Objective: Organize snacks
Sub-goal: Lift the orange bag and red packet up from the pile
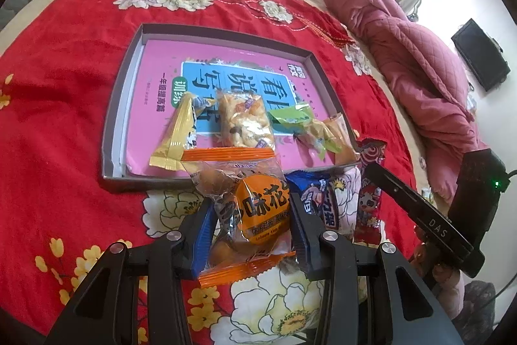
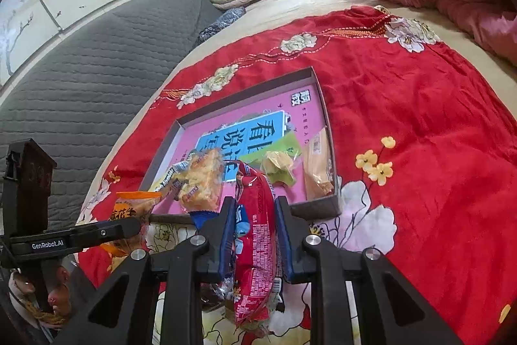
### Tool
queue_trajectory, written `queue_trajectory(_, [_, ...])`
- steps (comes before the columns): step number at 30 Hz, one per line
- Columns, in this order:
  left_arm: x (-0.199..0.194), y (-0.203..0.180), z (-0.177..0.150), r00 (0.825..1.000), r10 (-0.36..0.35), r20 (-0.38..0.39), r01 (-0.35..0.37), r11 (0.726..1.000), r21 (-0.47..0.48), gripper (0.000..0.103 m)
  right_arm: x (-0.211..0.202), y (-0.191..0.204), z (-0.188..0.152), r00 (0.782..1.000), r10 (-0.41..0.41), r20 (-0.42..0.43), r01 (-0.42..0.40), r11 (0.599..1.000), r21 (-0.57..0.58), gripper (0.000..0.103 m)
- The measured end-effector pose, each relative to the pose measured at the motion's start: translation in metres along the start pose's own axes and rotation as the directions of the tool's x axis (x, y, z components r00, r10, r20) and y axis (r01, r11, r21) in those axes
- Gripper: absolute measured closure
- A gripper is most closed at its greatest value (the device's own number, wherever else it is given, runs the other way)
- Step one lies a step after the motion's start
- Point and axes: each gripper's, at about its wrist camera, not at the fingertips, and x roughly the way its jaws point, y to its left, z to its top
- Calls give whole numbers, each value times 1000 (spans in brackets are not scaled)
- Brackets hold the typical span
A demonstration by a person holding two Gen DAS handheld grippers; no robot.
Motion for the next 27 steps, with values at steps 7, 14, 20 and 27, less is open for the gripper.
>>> queue_trajectory(7, [-2,3,7,1000,5,18,-5,1000,-10,58,2,2,8,1000,16,21,-16,1000,-11,78])
queue_trajectory(14, [-3,7,18,999,17,40,-16,1000,-24,58,5,-1,18,999,23,46,-22,1000,-5,78])
queue_trajectory(20, [-2,11,30,998,29,61,-27,999,-38,58,13,-2,28,998,23,57,-23,1000,-10,78])
queue_trajectory(27, [4,16,40,996,49,70,-46,998,-51,58,21,-4,35,998,27,54,-26,1000,-10,78])
